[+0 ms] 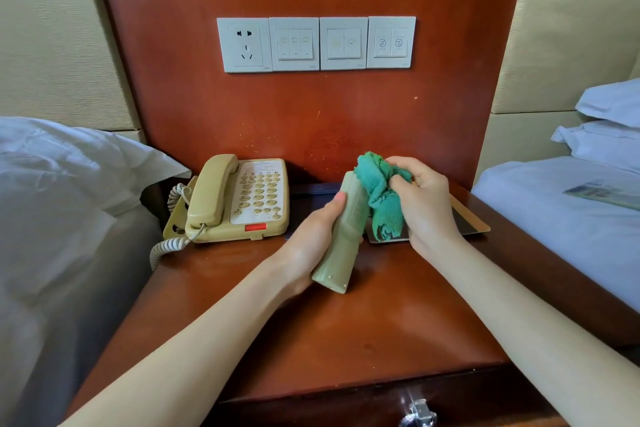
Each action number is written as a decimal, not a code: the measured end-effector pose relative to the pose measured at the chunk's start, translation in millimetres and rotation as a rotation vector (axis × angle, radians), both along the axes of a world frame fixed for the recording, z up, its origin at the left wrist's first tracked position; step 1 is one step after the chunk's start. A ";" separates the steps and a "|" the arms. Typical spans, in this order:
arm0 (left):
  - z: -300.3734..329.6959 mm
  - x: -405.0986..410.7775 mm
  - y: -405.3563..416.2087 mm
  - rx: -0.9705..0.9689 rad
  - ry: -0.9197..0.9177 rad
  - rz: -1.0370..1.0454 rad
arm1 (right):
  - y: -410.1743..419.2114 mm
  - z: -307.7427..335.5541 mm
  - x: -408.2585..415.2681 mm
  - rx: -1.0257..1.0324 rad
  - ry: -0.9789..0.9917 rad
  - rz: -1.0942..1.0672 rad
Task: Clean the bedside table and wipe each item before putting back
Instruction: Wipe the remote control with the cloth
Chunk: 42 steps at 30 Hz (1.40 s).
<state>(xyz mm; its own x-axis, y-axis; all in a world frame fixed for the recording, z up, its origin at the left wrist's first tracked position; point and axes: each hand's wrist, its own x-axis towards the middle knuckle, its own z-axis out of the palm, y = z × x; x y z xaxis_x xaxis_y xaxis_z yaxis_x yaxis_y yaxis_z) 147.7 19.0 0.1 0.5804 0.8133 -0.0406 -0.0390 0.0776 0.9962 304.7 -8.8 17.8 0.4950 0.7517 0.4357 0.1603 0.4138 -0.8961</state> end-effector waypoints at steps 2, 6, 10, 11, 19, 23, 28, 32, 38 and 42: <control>0.0 -0.5 -0.3 0.019 -0.032 0.028 | -1.7 -0.2 -3.0 0.003 -0.054 0.055; 2.7 -4.0 2.2 -0.085 -0.162 0.109 | -6.7 -2.8 -12.9 -0.073 -0.225 0.286; 9.6 -14.7 7.7 -0.244 -0.258 0.196 | -12.3 -6.1 -25.7 -0.167 -0.494 0.479; 10.7 -17.4 10.2 -0.261 -0.282 0.246 | -13.3 -6.5 -28.1 -0.180 -0.558 0.508; 10.7 -21.0 21.5 -0.225 -0.420 0.367 | -14.4 -5.2 -28.2 -0.151 -0.591 0.527; 8.7 -15.7 16.3 -0.086 -0.276 0.227 | -11.6 -3.2 -23.4 -0.078 -0.363 0.391; 5.5 -5.1 4.0 0.265 -0.067 0.172 | -7.9 3.7 -10.3 0.050 -0.074 0.132; 4.9 -2.9 -4.6 0.647 0.001 0.095 | -7.6 9.5 1.5 0.153 0.166 0.231; 4.4 -15.8 4.2 1.108 0.293 0.241 | -6.8 10.1 6.2 0.317 -0.154 0.313; 3.3 -20.7 5.1 1.261 0.354 0.231 | -2.4 5.1 7.6 0.218 -0.133 0.257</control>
<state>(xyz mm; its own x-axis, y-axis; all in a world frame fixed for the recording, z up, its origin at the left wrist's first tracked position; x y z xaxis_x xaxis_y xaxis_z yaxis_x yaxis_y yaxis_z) 127.0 24.1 3.5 0.5391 0.4832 0.6898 0.3485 -0.8736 0.3396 312.3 -11.2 22.9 0.2299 0.7267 0.6473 0.1358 0.6347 -0.7607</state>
